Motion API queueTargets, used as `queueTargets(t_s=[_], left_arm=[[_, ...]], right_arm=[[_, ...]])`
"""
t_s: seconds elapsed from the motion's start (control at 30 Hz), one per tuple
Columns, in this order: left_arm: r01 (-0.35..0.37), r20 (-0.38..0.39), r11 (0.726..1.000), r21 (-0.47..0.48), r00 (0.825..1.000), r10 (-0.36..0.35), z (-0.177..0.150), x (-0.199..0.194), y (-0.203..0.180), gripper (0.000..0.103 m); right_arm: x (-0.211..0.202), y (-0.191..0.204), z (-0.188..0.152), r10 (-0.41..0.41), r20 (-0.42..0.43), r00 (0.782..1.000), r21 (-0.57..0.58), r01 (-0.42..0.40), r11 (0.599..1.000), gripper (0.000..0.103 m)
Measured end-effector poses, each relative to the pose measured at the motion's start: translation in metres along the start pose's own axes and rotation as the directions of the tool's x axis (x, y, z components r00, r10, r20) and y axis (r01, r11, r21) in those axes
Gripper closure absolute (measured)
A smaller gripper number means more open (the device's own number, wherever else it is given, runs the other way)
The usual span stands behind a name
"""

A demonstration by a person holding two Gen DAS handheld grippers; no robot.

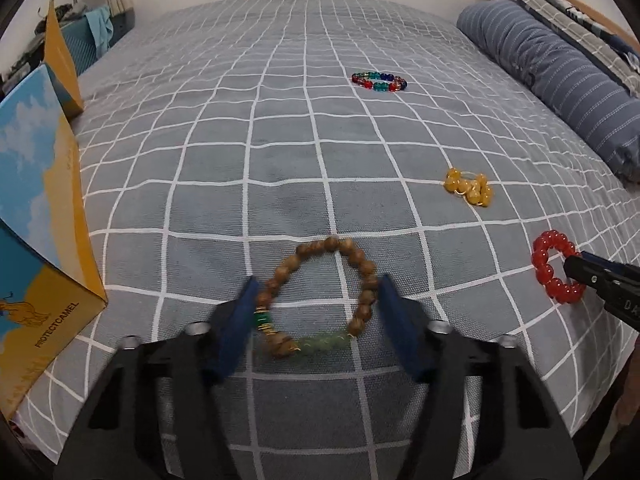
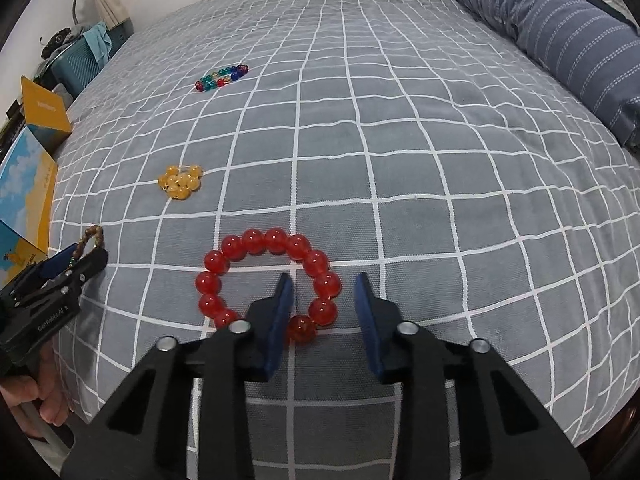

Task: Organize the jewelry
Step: 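Close left tool on wooden bead bracelet while right tool grasps red bead bracelet, then carry the wooden and red bead bracelets over to the white box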

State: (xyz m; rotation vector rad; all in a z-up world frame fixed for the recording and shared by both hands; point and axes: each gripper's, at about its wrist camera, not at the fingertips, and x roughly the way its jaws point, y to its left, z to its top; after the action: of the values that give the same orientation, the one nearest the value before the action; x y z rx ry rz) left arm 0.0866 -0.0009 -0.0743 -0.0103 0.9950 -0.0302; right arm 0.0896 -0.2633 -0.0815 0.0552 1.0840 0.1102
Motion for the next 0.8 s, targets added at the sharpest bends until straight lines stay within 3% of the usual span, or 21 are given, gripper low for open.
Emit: queueTargets(t_s=[0.07, 0.13, 0.17, 0.23, 0.8], left_arm=[[0.005, -0.008, 1.000, 0.000, 1.000, -0.005, 0.001, -0.002, 0.001, 0.074], [0.012, -0.014, 1.000, -0.003, 1.000, -0.012, 0.000, -0.003, 0.002, 0.085], [0.015, -0.015, 1.000, -0.004, 1.000, -0.015, 0.000, -0.003, 0.002, 0.088], [0.014, -0.018, 1.000, 0.001, 1.000, -0.014, 0.000, -0.005, 0.002, 0.094], [0.027, 0.011, 0.999, 0.035, 1.000, -0.027, 0.006, -0.049, -0.004, 0.095]], right_arm=[[0.000, 0.000, -0.001, 0.011, -0.001, 1.000, 0.004, -0.011, 1.000, 0.081], [0.000, 0.001, 0.000, 0.008, 0.000, 1.000, 0.003, -0.008, 1.000, 0.084], [0.000, 0.002, -0.001, -0.002, 0.003, 1.000, 0.000, 0.002, 1.000, 0.089], [-0.002, 0.002, 0.000, -0.010, 0.007, 1.000, -0.002, 0.010, 1.000, 0.090], [-0.035, 0.008, 0.002, 0.013, 0.072, 0.997, -0.002, -0.013, 1.000, 0.090]])
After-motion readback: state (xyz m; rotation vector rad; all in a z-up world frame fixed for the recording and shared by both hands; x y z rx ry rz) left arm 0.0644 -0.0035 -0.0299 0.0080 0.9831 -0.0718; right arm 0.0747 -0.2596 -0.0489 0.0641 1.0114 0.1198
